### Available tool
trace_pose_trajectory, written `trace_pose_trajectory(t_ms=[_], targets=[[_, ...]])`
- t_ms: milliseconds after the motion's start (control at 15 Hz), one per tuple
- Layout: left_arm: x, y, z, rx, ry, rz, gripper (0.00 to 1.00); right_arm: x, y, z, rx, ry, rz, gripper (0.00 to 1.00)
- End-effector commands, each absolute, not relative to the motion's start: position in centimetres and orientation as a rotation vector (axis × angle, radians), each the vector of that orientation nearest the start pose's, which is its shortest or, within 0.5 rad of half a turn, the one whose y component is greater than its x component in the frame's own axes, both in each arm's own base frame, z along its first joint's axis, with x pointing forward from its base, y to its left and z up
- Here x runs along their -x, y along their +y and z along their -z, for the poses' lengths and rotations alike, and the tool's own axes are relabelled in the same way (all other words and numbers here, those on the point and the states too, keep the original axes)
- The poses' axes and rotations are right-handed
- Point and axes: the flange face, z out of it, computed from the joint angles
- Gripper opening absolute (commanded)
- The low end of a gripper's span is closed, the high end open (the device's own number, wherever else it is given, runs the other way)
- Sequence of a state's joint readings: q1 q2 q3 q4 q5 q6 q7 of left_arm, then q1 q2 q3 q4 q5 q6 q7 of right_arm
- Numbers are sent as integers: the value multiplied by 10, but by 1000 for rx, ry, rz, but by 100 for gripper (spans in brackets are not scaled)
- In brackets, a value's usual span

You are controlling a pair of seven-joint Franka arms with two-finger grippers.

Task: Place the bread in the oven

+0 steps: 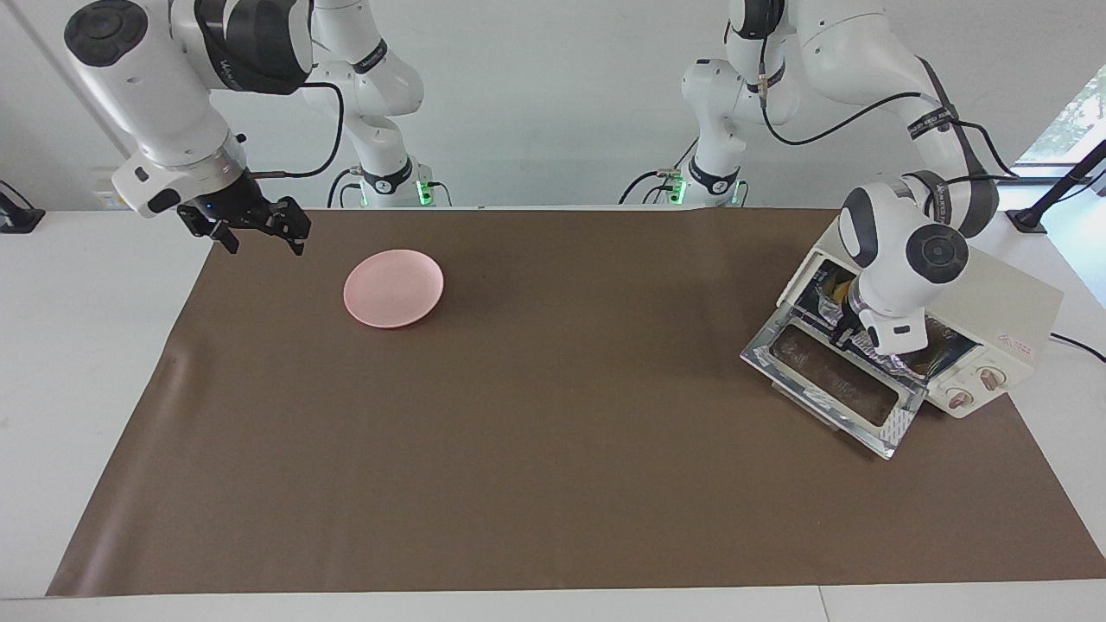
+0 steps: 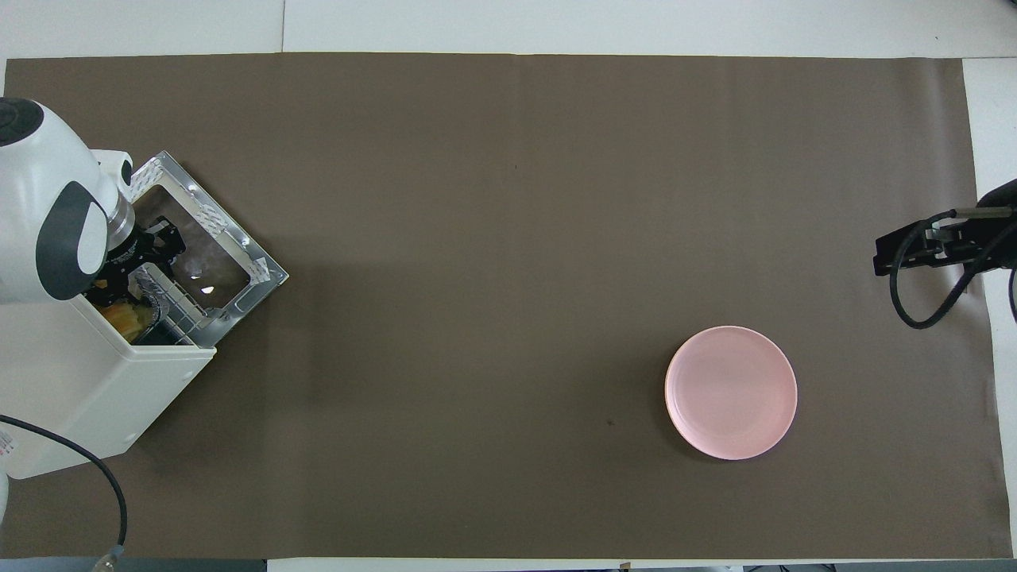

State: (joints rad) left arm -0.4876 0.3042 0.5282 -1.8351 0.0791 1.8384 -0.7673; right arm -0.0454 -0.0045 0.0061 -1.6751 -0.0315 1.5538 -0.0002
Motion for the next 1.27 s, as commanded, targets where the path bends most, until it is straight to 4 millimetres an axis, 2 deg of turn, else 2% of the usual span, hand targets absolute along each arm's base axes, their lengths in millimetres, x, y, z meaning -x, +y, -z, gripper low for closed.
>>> trace_pose_trajectory(t_ms=[0, 201, 468, 602, 802, 1070, 1204], targets=[[-599, 16, -405, 2635, -1036, -165, 100, -538, -26, -578, 3178, 39, -195, 100], [-608, 8, -413, 2651, -1008, -126, 100, -538, -26, -578, 3178, 39, -195, 100], [-610, 6, -411, 2665, -997, -115, 100, -538, -26, -578, 3178, 39, -195, 100], [-611, 4, -413, 2700, -910, -121, 100, -538, -26, -578, 3178, 39, -195, 100], [-628, -14, -429, 2746, -762, -75, 100, -538, -26, -578, 3178, 39, -195, 100], [-651, -44, -456, 2813, -778, -11, 100, -538, -26, -578, 3178, 39, -195, 100], [-653, -43, -476, 2869, -828, -3, 100, -538, -26, -578, 3178, 39, -195, 100]])
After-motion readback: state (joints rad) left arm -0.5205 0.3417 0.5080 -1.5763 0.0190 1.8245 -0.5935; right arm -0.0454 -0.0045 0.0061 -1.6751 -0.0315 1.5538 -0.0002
